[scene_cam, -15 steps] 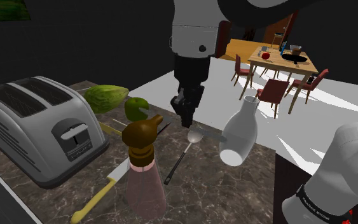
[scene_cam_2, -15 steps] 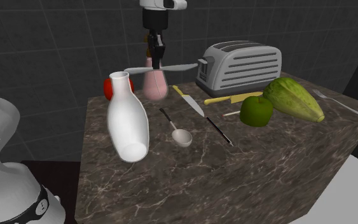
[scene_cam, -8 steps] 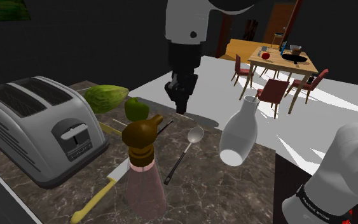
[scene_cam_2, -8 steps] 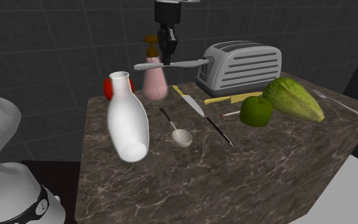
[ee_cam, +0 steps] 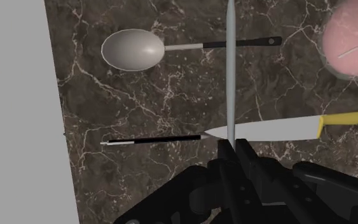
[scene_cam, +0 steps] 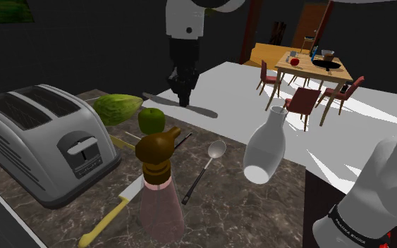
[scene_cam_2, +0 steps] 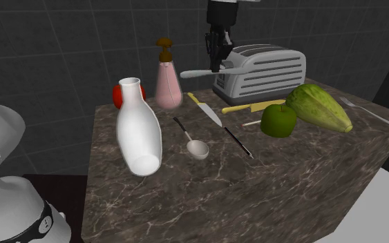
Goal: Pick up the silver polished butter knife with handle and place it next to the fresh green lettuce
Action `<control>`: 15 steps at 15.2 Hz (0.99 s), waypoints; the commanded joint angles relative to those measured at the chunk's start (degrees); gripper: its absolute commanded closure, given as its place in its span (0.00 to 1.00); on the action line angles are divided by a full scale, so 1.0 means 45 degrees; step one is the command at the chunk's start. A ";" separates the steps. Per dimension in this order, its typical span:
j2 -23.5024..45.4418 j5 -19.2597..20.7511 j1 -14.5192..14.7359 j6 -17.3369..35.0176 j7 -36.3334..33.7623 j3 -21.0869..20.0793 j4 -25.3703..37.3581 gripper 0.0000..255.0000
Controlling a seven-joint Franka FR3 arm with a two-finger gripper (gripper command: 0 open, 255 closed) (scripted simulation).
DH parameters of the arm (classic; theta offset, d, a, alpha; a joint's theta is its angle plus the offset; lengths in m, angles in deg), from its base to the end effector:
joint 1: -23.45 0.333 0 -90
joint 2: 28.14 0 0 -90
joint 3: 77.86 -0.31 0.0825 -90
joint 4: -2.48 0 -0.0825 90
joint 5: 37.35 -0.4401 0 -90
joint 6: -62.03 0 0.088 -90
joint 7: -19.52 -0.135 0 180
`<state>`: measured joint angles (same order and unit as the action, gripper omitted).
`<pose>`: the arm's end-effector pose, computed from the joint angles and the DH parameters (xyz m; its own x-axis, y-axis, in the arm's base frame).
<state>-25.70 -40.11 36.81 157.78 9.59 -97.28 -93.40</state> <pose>0.5233 0.3408 0.5201 0.9220 0.3837 -0.0526 0.3811 -0.9230 -0.0535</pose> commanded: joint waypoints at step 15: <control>0.5469 0.1512 -0.0199 -0.1411 0.1159 0.0704 0.6634 1.00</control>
<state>-1.09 -33.31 35.99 150.58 14.76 -94.13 -62.72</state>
